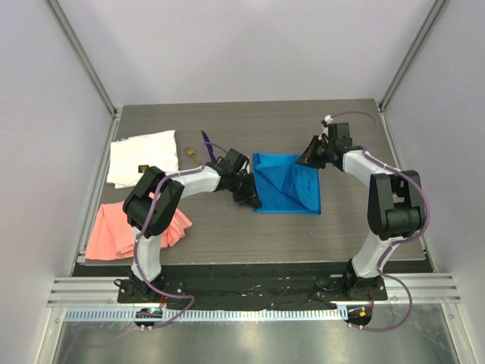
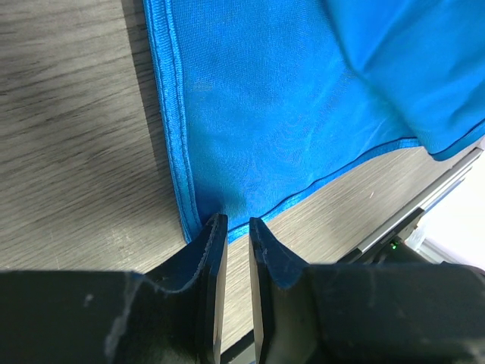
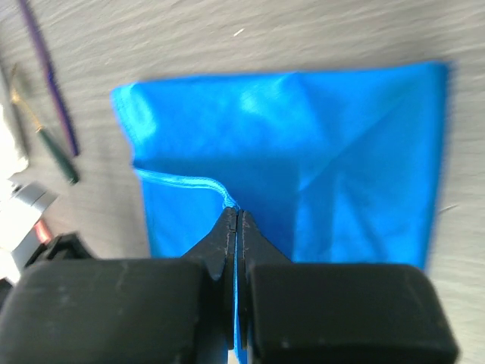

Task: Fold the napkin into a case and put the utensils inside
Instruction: Fold the top corner of the square-folded napkin at the center of the board.

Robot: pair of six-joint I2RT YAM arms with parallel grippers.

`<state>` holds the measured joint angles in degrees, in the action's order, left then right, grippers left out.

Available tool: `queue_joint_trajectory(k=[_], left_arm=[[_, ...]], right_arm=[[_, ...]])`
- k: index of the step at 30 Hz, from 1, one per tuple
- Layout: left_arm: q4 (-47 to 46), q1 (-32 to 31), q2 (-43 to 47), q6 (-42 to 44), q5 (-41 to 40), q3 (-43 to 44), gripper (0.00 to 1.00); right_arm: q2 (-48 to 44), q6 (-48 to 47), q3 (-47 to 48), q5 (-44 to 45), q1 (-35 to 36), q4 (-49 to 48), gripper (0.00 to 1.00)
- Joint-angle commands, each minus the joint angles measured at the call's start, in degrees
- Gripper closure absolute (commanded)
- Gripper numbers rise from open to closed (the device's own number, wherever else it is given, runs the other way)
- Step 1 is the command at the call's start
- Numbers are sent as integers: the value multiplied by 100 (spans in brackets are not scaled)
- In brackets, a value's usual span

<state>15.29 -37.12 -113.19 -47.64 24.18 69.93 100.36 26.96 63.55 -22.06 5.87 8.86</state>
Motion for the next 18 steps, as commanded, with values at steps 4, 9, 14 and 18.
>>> queue_joint_trajectory(k=[4,9,14,18], left_arm=[[-61,-14,51,26,-98,56,78],[-35,-14,33,35,-98,73,79],[-17,-14,33,44,-116,82,79],[-35,-14,51,44,-116,56,79]], right_arm=[[432,-516,439,220,-402,186,99],[590,-657,518,150,-517,98,99],[652,-648,615,202,-508,28,99],[696,-727,790,387,-517,133,99]])
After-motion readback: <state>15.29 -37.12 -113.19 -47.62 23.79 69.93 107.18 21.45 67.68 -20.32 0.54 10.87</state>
